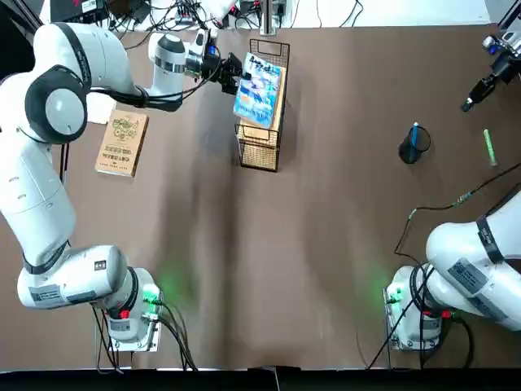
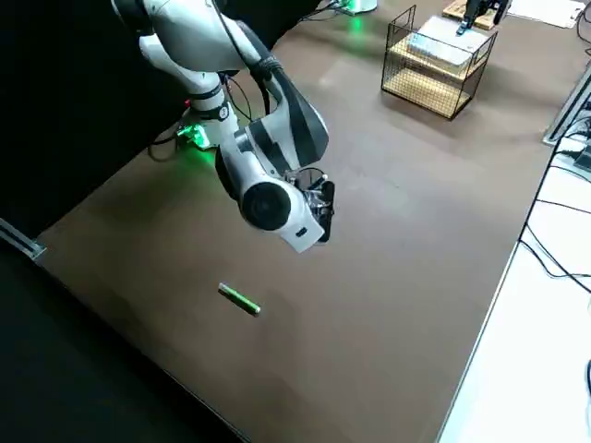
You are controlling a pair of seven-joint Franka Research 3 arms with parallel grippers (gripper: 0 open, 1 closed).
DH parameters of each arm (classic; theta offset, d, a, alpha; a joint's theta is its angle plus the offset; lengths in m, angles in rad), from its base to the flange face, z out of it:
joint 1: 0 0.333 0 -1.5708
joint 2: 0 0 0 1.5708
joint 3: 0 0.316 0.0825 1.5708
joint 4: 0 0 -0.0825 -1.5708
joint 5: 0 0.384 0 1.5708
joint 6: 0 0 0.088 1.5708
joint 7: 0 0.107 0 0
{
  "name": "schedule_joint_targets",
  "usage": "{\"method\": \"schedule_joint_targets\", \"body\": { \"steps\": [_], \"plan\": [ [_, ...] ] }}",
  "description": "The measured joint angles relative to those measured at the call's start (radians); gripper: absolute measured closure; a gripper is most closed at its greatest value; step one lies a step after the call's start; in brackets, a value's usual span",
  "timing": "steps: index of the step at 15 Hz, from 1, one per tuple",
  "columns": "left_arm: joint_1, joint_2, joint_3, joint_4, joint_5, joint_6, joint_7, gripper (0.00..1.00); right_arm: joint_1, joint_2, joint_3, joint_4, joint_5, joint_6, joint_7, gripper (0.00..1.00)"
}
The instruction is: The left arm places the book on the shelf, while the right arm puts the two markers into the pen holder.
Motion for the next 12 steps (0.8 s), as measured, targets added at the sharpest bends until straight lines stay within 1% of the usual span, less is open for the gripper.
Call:
{"method": "schedule_joint_targets", "body": {
  "steps": [3, 5, 6, 7, 8, 10, 11, 12],
  "plan": [
    [-0.017, 0.000, 0.000, -0.007, 0.000, 0.030, 0.000, 0.33, -0.004, 0.001, -0.016, 0.001, -0.129, 0.101, 0.015, 0.69],
    [-0.018, 0.000, 0.000, -0.007, 0.000, 0.031, 0.000, 0.31, -0.007, 0.002, -0.044, 0.003, -0.185, 0.165, 0.018, 0.69],
    [-0.017, 0.000, 0.000, -0.006, -0.001, 0.031, 0.000, 0.28, -0.010, 0.003, -0.053, 0.004, -0.209, 0.190, 0.018, 0.69],
    [-0.016, 0.000, -0.001, -0.005, -0.001, 0.031, 0.000, 0.28, -0.012, 0.004, -0.058, 0.006, -0.232, 0.210, 0.018, 0.69],
    [-0.015, -0.001, -0.001, -0.004, -0.001, 0.031, 0.000, 0.24, -0.012, 0.004, -0.061, 0.009, -0.257, 0.222, 0.018, 0.69],
    [-0.013, -0.002, 0.003, -0.002, -0.001, 0.029, 0.000, 0.21, -0.012, 0.005, -0.063, 0.011, -0.334, 0.229, 0.040, 0.69],
    [-0.013, -0.004, 0.007, 0.000, -0.001, 0.028, 0.000, 0.15, -0.012, 0.005, -0.063, 0.011, -0.377, 0.231, 0.061, 0.69],
    [-0.014, -0.007, 0.017, 0.001, 0.000, 0.031, 0.000, 0.15, -0.012, 0.006, -0.064, 0.011, -0.404, 0.239, 0.078, 0.69]
  ]
}}
